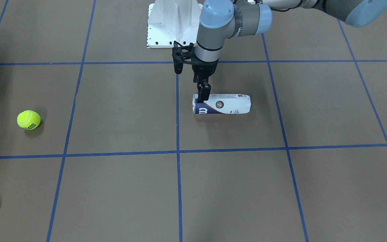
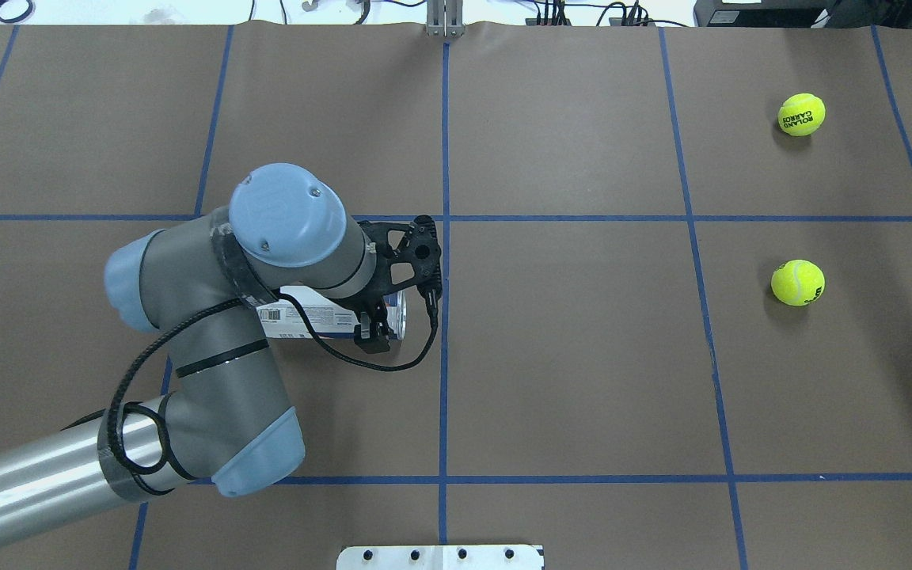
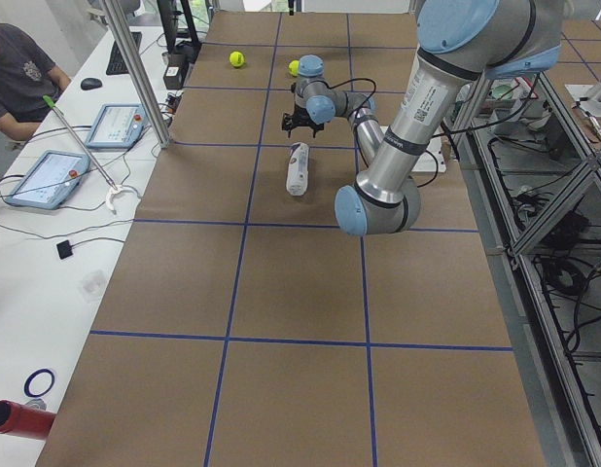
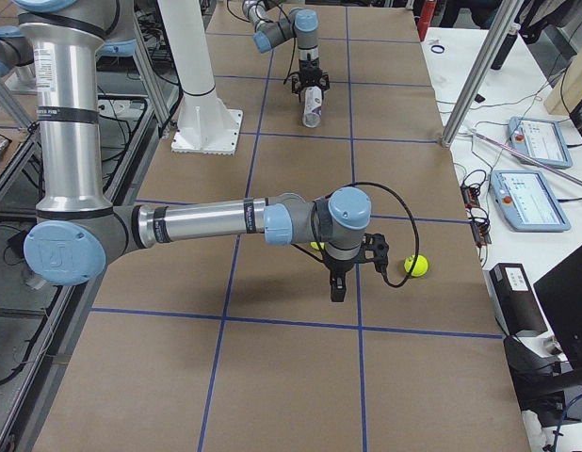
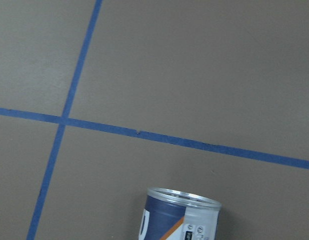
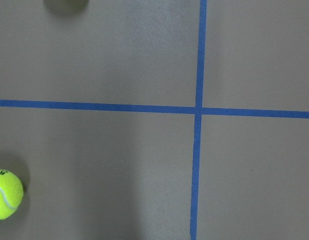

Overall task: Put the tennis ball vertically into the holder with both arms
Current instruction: 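Reach the left gripper down to the clear holder lying on its side, then close the left gripper around the clear holder's body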

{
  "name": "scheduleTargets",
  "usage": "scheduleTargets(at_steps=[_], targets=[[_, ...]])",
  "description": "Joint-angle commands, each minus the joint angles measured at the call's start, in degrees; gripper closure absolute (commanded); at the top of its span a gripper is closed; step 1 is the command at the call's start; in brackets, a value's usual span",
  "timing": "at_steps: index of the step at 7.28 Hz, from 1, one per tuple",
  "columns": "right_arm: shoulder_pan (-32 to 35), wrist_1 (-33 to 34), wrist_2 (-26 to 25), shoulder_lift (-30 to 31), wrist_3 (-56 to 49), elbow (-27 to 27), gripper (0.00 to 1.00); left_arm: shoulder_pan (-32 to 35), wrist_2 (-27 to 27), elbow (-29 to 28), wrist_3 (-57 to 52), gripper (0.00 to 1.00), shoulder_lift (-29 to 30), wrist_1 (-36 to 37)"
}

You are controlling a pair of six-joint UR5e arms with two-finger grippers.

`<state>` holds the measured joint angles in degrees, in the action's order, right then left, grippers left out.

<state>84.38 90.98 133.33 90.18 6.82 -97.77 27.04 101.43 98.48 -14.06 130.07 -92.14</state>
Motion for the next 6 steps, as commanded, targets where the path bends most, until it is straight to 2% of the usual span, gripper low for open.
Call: scheduleTargets(at_steps=[1,6], targets=[[0.0,0.0,-0.1,0.1,0.0,0.0,0.0,-2.4,-4.9,-3.0,-2.8,0.01,2.1,0.4],[0.0,-0.1,-0.1,0.0,0.0,0.0,0.0,-3.3,-5.9,-5.0,-3.0,0.01,2.2,-0.1]])
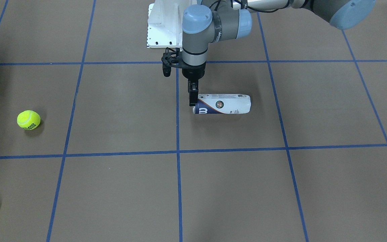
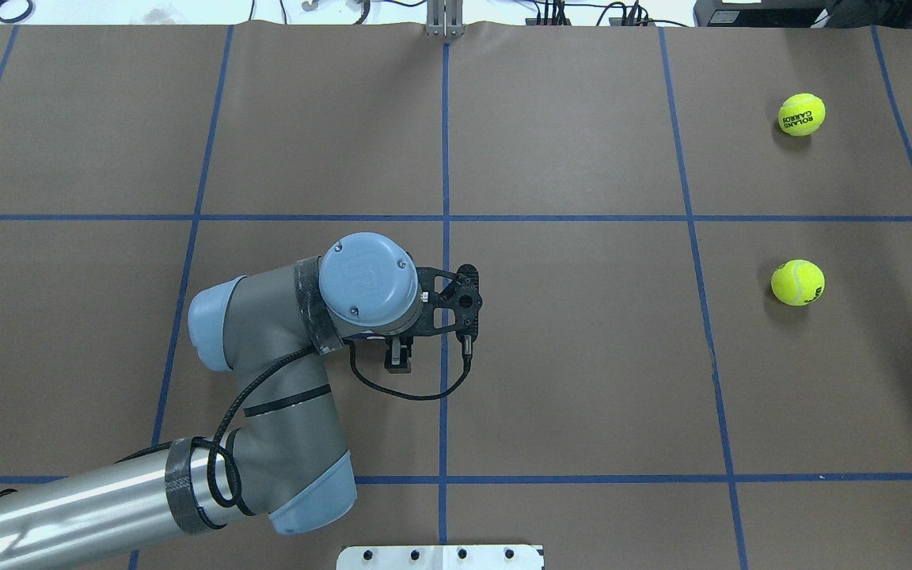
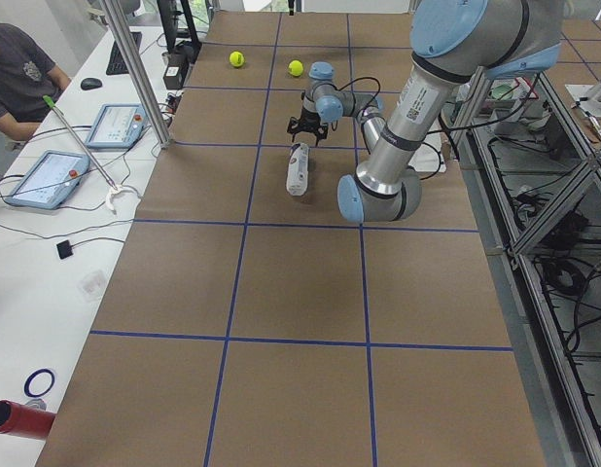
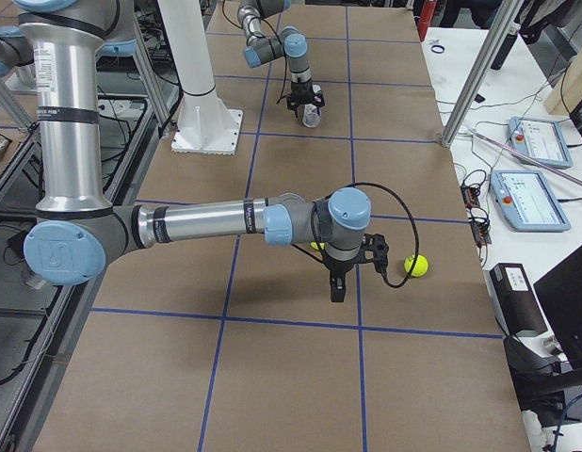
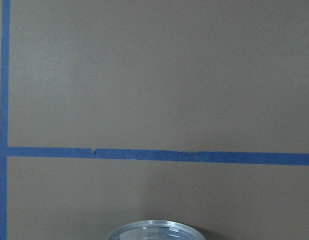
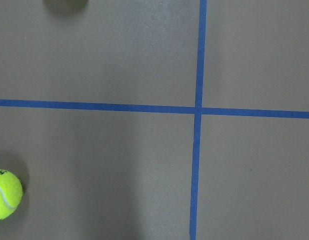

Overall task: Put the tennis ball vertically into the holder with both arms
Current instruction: 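Close the left gripper around the clear holder's body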

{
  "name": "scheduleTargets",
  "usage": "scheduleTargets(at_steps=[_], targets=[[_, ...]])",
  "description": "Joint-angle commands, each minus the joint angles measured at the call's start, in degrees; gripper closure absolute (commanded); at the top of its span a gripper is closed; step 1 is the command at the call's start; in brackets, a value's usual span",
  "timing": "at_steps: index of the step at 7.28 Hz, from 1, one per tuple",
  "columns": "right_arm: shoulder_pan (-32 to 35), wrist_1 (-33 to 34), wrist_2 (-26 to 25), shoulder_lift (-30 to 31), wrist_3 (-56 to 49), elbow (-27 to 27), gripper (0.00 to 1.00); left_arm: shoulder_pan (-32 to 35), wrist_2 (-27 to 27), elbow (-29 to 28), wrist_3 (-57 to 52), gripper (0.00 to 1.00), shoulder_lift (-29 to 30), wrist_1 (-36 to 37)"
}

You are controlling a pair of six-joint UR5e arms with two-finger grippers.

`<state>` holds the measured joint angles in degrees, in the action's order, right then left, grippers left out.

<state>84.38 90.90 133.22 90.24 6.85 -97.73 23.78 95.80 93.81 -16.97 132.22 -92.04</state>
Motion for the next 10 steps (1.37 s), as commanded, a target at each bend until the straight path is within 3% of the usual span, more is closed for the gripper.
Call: scheduleTargets(at_steps=[1,10], targets=[[0.0,0.0,0.0,0.0,0.0,0.0,0.0,-0.1,-0.3,-0.6,-0.1,0.01,0.1,-0.3],[0.0,0.0,0.1,0.0,0.0,-0.3,0.0,0.0,-1.3,-5.7,0.0,0.01,0.1,-5.3]])
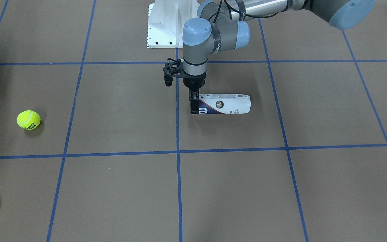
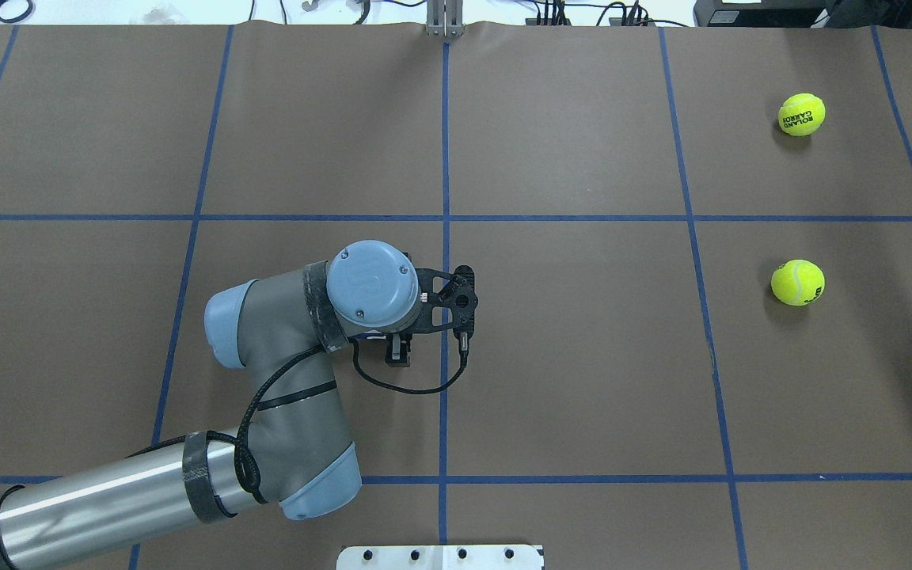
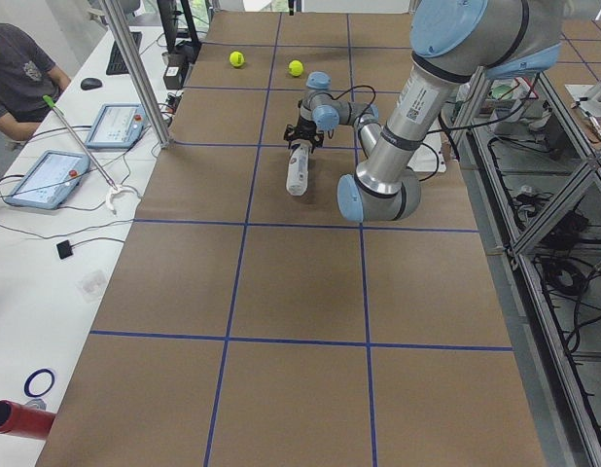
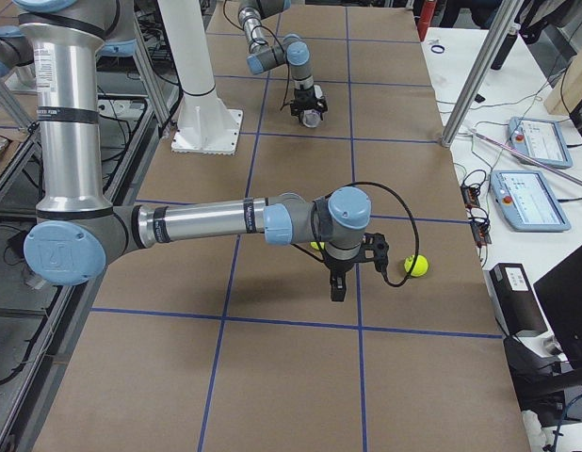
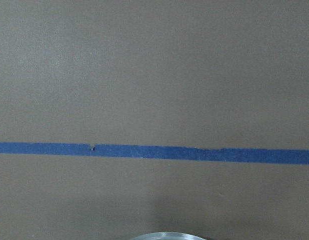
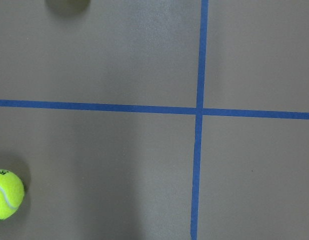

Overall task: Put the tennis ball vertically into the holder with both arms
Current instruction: 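Close the left gripper around the clear holder's body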

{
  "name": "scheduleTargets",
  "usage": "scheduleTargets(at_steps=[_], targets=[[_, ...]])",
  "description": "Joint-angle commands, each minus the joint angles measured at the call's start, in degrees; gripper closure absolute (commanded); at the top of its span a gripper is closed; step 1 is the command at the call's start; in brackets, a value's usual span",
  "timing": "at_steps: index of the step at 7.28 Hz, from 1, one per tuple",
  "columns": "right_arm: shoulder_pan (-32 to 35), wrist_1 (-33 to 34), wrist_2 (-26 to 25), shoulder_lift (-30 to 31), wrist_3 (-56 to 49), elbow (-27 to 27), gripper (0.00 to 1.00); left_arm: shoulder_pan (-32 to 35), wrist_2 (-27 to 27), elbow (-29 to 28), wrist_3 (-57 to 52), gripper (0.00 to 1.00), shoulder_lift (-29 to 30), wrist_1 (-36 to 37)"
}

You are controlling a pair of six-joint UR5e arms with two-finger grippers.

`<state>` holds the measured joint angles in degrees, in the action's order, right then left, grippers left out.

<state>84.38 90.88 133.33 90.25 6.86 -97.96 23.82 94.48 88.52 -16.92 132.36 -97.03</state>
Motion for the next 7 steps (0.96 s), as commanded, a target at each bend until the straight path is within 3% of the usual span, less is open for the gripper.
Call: scheduleTargets(at_steps=[1,3,6,7], targets=[[0.0,0.0,0.1,0.0,0.0,-0.2,0.0,0.1,0.0,-0.5,-0.1,0.01,-0.1,-0.3],[0.0,0.0,0.1,-0.1,0.0,-0.2,0.0,0.1,0.0,-0.5,0.0,0.01,-0.1,-0.3],[0.0,0.1,0.1,0.0,-0.1,-0.2,0.0,0.1,-0.1,-1.0,0.0,0.16,0.0,-0.4],[0.0,0.1,0.2,0.0,0.0,-0.3,0.0,0.4,-0.1,-0.7,0.0,0.17,0.0,-1.5]])
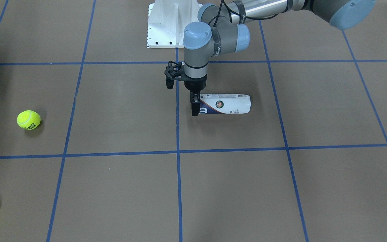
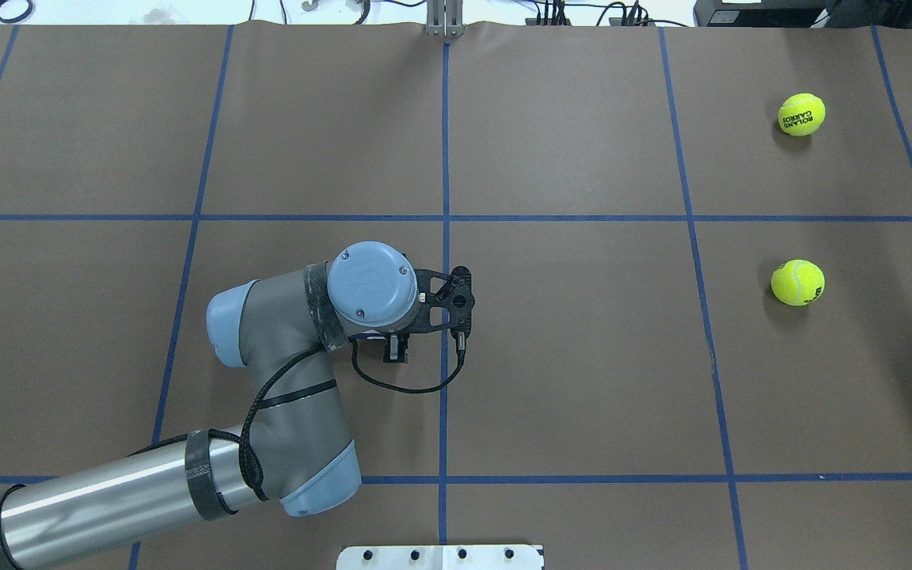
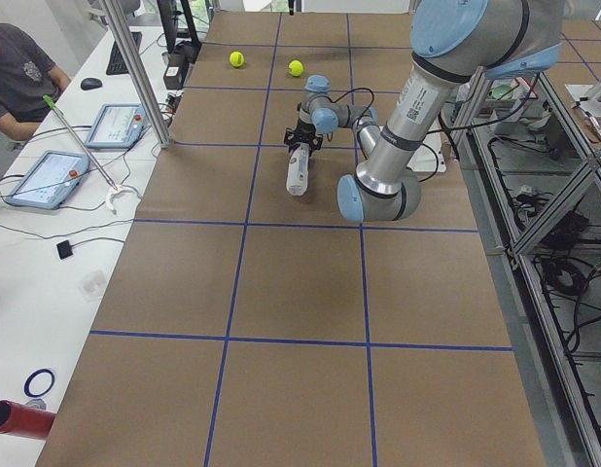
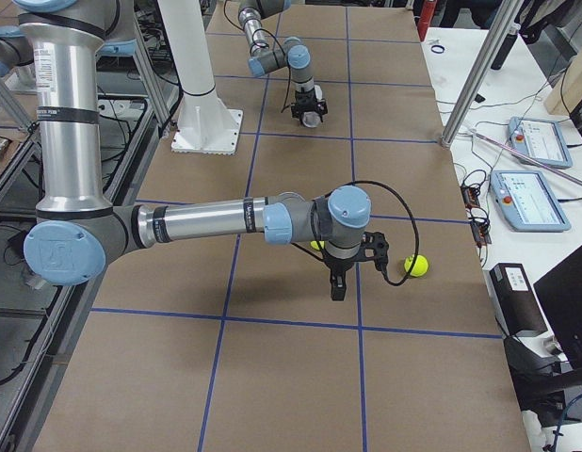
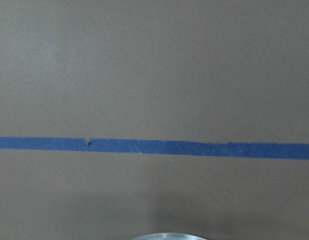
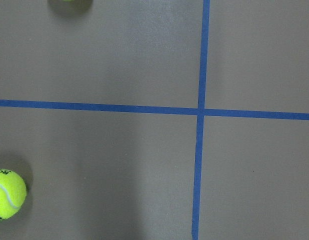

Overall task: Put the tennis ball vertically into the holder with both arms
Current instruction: 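Close the left gripper around the clear holder's body, then lift and rotate the clear holder upright with the left gripper, opening up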

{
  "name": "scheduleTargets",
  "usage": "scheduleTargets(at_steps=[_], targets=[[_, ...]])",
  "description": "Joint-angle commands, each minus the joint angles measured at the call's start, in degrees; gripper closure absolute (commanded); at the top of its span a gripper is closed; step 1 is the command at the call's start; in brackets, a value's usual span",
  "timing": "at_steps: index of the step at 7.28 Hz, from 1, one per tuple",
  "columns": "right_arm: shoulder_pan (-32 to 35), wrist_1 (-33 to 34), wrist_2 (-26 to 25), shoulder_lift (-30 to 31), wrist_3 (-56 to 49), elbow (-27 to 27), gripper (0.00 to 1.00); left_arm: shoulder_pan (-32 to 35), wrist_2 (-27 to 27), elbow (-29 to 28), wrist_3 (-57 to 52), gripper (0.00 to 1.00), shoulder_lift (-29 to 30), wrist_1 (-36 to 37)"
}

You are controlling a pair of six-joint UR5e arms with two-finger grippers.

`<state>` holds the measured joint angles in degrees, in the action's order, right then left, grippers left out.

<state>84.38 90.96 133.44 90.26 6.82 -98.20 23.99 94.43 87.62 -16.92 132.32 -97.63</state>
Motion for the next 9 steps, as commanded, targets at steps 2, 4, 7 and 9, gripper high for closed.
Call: scheduleTargets(at_steps=[2,4,7,9], targets=[[0.0,-0.1,1.0,0.0,-0.1,-0.1,0.0,0.5,-1.7,0.0,0.0,0.23,0.0,-2.1],[0.0,-0.1,1.1,0.0,-0.1,-0.1,0.0,1.2,-2.1,2.2,0.7,0.23,1.6,-2.3],[0.0,-0.1,1.9,-0.1,-0.1,-0.1,0.0,3.5,-4.8,4.4,13.7,0.23,2.0,-19.9],[-0.3,-3.5,3.2,-0.1,0.0,0.0,0.0,3.3,-11.3,4.3,25.3,0.22,2.1,-35.5]])
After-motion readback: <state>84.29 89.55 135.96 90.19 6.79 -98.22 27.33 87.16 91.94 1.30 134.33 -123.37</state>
